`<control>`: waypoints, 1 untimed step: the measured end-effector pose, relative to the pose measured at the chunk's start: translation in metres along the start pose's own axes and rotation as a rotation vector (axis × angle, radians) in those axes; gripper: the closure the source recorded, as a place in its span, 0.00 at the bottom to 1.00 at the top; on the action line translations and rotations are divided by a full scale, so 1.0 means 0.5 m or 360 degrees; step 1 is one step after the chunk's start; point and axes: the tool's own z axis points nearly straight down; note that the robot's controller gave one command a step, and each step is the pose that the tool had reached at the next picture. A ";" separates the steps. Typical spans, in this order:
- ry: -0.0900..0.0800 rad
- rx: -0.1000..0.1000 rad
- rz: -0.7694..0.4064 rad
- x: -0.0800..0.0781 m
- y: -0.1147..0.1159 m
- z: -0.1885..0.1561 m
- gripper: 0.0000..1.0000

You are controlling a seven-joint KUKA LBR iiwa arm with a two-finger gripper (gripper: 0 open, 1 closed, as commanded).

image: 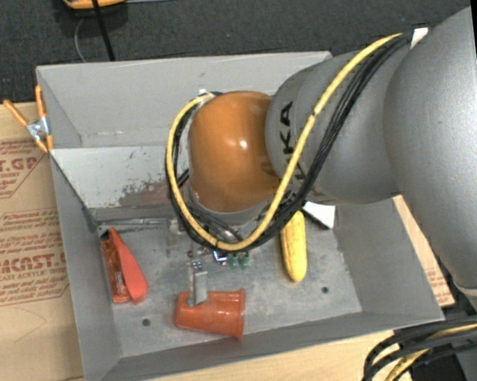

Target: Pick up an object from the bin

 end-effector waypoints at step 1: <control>-0.0001 0.0008 0.0217 0.014 -0.044 0.056 0.00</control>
Offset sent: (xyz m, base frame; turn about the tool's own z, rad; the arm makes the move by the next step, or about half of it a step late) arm -0.0274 -0.0485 -0.0899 -0.0501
